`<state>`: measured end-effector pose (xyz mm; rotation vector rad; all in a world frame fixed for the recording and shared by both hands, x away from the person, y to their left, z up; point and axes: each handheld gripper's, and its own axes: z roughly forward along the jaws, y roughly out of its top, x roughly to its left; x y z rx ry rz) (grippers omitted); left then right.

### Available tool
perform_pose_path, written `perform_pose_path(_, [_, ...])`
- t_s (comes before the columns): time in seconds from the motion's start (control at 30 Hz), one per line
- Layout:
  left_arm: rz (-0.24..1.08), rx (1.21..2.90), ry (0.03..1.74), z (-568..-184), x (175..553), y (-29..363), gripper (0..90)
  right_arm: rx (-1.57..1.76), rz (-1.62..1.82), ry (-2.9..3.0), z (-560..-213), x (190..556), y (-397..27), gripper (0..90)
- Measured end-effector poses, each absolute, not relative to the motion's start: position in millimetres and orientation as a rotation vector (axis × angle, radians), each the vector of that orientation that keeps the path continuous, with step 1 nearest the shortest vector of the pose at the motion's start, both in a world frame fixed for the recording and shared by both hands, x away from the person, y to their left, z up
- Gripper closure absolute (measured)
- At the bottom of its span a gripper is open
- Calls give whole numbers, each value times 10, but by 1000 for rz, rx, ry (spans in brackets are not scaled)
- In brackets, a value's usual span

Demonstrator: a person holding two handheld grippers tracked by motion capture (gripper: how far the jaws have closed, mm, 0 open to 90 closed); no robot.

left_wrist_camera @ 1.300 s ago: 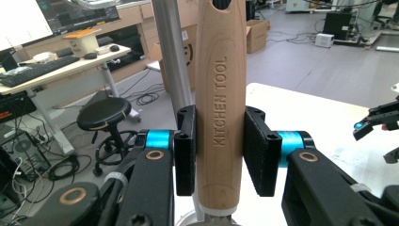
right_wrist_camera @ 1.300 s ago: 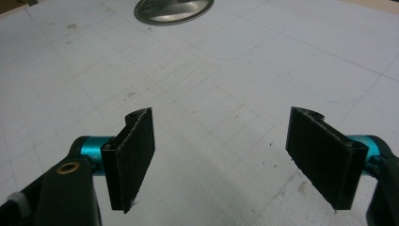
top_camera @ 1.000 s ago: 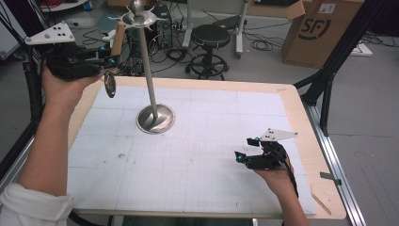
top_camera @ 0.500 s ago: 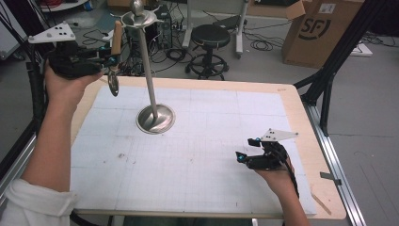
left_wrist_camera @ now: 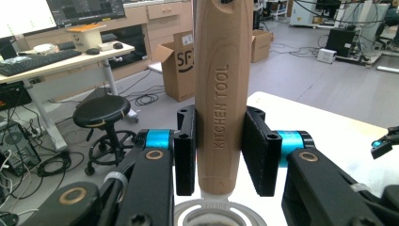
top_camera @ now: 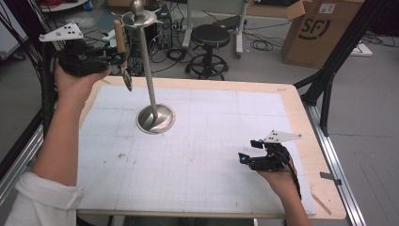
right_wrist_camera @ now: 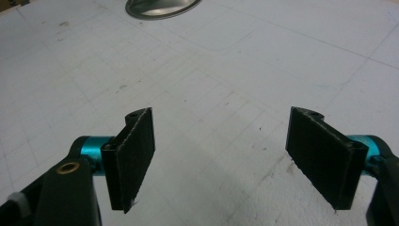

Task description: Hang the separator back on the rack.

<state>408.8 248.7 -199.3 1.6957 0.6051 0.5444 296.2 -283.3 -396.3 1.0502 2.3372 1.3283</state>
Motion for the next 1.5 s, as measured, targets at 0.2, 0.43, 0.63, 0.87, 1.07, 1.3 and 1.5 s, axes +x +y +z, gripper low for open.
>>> perform_pose_path(0.2, [550, 1701, 613, -1987, 4128, 2456, 677, 1064, 1327, 2336, -3971, 2962, -2869, 232])
perform_pose_path(0.43, [566, 1721, 627, -1993, 4113, 2464, 677, 1068, 1328, 2323, -3965, 2931, -2908, 232])
perform_pose_path(0.63, [550, 1700, 627, -2029, 4109, 2475, 675, 1061, 1328, 2323, -3949, 2911, -2896, 232])
perform_pose_path(0.87, [509, 1734, 632, -2129, 4121, 2487, 586, 1067, 1326, 2322, -3950, 2902, -2896, 232])
perform_pose_path(1.07, [496, 1754, 625, -2187, 4071, 2552, 516, 1059, 1319, 2330, -3956, 2912, -2876, 233])
perform_pose_path(1.3, [448, 1764, 602, -2224, 3987, 2625, 443, 1056, 1323, 2331, -3951, 2907, -2864, 233])
perform_pose_path(1.5, [443, 1758, 592, -2196, 3893, 2634, 377, 1063, 1322, 2335, -3951, 2908, -2846, 233])
